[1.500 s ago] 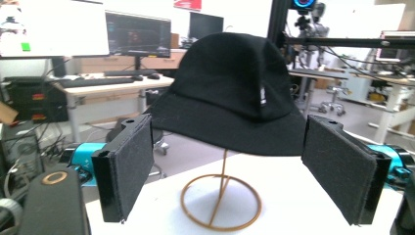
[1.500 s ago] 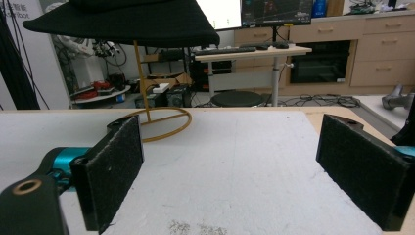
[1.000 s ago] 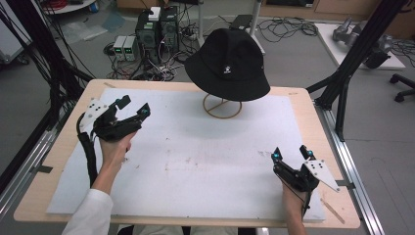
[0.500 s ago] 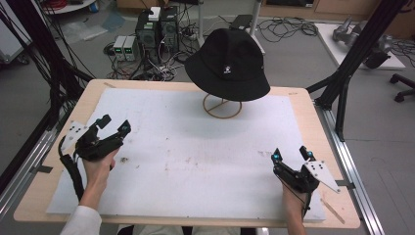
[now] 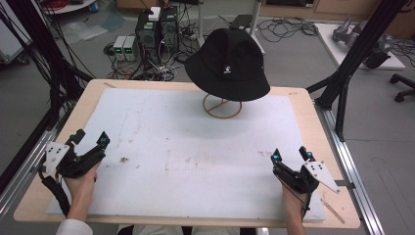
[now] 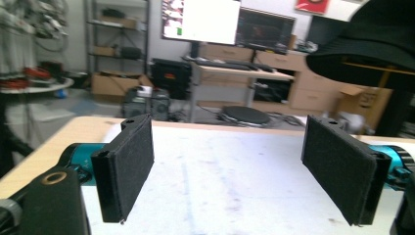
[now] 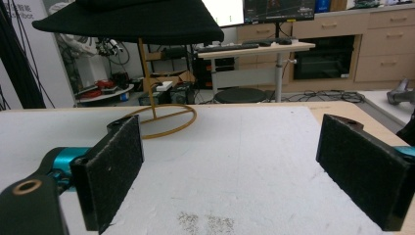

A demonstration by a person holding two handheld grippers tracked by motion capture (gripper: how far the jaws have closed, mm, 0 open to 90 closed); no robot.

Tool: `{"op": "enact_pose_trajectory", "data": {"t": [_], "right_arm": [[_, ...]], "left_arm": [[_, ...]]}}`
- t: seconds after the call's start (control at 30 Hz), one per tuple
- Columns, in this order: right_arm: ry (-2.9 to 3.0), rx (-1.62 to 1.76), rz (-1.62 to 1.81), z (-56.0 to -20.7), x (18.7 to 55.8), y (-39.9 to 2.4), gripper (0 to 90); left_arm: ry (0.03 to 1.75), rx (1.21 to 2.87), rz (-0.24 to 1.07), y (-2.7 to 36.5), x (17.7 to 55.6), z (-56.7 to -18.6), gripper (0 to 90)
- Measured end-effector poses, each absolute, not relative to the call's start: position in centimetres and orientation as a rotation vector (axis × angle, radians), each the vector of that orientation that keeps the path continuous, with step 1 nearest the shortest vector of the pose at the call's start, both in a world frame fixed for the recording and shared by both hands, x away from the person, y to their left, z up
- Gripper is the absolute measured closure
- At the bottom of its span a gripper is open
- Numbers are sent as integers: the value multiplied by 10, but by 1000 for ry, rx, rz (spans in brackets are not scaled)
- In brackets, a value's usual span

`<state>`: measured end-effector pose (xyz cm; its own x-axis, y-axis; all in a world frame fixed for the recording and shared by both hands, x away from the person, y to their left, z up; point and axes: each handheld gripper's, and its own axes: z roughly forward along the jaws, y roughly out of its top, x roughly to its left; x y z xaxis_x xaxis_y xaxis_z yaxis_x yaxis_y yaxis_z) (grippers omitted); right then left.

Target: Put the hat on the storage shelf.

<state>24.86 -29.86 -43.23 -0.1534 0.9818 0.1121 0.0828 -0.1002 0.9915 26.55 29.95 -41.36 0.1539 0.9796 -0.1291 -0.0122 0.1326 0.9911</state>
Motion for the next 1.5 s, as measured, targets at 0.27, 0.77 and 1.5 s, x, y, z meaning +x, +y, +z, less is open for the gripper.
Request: {"op": "enact_pose_trajectory", "data": {"t": [0.27,0.77,1.5], "right_arm": [[1338,1269,1371,-433,250,-299,97],[1332,1291,1394,-434,250,-300,96],[1325,1297,1393,-434,249,-301,97]], "left_arm": [[1150,1121,1106,299,255,-418,199],[1213,1107,1115,304,254,-426,200],[1216,1090,1115,306,252,-427,213]]}}
